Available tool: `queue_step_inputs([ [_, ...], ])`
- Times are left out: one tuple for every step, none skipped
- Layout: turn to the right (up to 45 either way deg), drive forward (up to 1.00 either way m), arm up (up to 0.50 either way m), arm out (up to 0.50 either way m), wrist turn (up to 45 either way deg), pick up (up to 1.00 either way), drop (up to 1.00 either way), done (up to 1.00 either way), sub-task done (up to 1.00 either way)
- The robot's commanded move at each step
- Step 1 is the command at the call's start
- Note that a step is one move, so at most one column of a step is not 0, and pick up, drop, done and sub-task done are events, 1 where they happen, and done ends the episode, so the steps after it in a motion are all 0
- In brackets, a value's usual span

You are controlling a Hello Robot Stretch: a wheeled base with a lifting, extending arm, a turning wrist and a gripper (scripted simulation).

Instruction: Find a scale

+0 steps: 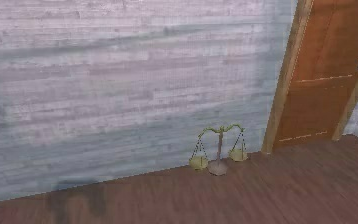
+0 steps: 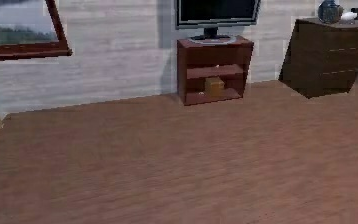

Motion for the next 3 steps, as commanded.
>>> queue_step_inputs([
  [-6.0,0.00,0.00,0.00,0.0,0.00,0.00,0.00,0.00],
  [0.0,0.60,0.00,0.00,0.0,0.00,0.00,0.00,0.00],
  [30.0,0.00,0.00,0.00,0.0,0.00,0.00,0.00,0.00],
])
